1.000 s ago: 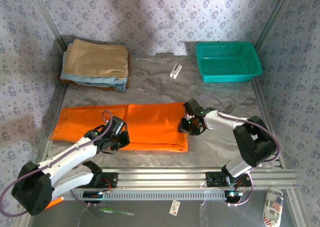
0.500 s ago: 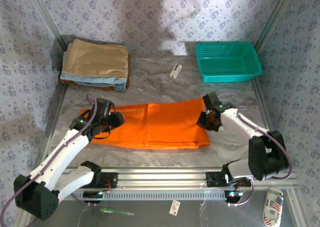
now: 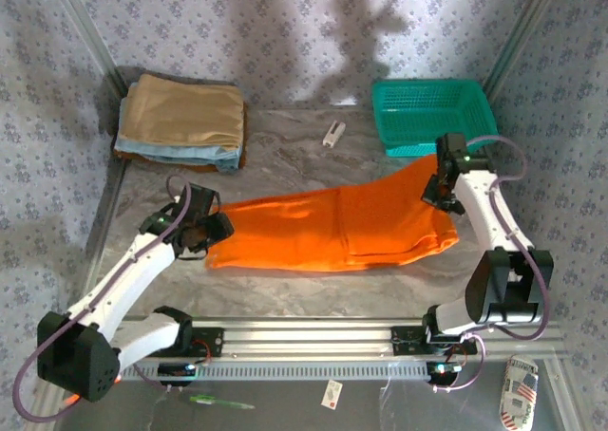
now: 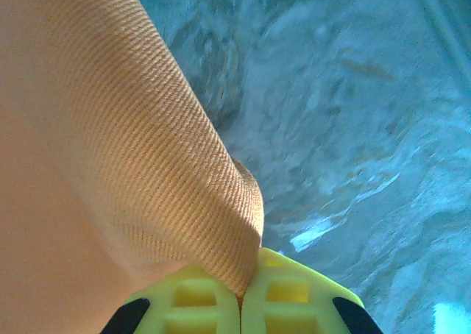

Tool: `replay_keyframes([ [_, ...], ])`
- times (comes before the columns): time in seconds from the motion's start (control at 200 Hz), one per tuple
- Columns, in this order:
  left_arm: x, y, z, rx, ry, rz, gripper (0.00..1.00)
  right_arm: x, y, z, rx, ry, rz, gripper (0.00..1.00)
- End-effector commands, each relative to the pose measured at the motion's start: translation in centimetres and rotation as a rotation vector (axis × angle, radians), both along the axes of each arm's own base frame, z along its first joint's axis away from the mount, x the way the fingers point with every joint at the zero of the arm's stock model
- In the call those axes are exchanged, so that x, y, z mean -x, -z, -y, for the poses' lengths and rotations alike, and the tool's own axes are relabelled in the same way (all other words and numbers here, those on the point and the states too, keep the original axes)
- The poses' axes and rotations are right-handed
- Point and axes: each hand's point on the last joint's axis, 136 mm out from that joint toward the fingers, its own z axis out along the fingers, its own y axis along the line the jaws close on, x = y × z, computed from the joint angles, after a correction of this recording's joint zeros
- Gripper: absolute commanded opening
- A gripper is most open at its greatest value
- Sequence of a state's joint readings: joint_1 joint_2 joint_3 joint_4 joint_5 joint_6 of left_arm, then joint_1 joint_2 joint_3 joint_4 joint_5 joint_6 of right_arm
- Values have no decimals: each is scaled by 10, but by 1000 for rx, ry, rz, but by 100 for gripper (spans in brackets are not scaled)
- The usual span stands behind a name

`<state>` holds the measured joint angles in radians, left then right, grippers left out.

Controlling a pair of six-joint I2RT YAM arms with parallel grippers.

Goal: Fold and stack the trousers

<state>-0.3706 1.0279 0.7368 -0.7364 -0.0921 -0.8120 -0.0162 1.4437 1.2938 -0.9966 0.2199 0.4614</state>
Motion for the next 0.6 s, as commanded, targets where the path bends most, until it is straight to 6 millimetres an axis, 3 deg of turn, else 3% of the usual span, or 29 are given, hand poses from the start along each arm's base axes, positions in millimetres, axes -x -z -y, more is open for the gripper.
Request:
replay_keyframes([
  [0.0, 12, 18, -8, -21, -22, -33, 53, -4, -14, -21, -20, -94, 9, 0],
  [0.13, 17, 42, -5, -2, -21, -71, 40, -7, -36, -67, -71, -203, 71, 0],
  [0.395, 13, 69, 7, 31, 13, -110, 17, 5, -91, -196, -227, -452, 211, 0],
  [0.595, 11, 83, 17, 42, 65, -137, 10, 18, -107, -291, -359, -572, 251, 0],
])
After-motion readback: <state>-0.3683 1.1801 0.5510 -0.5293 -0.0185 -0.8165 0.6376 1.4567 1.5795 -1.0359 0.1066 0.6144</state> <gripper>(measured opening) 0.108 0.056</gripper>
